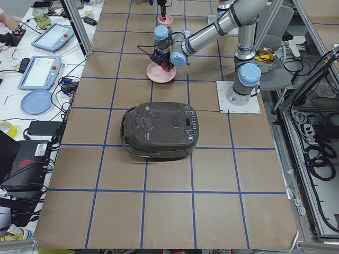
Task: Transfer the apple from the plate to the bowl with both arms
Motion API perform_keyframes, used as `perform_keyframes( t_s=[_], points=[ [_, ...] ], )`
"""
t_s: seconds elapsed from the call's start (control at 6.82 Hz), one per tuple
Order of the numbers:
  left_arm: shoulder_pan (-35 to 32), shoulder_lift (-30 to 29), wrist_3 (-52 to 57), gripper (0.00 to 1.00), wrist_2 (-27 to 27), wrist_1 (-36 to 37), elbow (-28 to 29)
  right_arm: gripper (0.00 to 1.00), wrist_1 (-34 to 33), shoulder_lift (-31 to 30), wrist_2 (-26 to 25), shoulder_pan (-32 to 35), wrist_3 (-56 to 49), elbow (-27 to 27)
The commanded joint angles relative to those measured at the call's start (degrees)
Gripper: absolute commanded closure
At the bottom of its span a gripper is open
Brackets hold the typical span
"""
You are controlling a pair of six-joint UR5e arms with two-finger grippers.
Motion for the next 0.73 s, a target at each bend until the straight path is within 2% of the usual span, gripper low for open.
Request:
perform_keyframes(
  t_s=[0.0, 0.15, 0.29, 0.44, 0.59],
  points=[
    [0.58, 1.94, 7.51, 1.0, -0.08, -0.5, 1.19, 1.0, -0.53, 0.05, 0.45, -0.01, -1.54, -0.34],
    [0.58, 3.09, 10.27, 1.0, 0.01, -1.98, 3.03, 1.0, 0.08, 0.05, 1.93, 0.17, -1.02, -2.7],
    [0.41, 4.06, 14.82, 1.0, -0.08, -6.09, 6.53, 1.0, 1.22, -0.21, 9.78, 1.04, 0.3, -4.55],
    [0.5, 4.59, 20.08, 1.0, 0.09, -15.7, 12.65, 1.0, 1.14, -0.04, 15.77, 3.48, 5.27, -4.48],
    [0.5, 4.07, 27.1, 1.0, 0.44, -23.02, 19.07, 1.0, 0.97, 0.48, 15.57, 9.25, 11.06, -4.39]
  ],
)
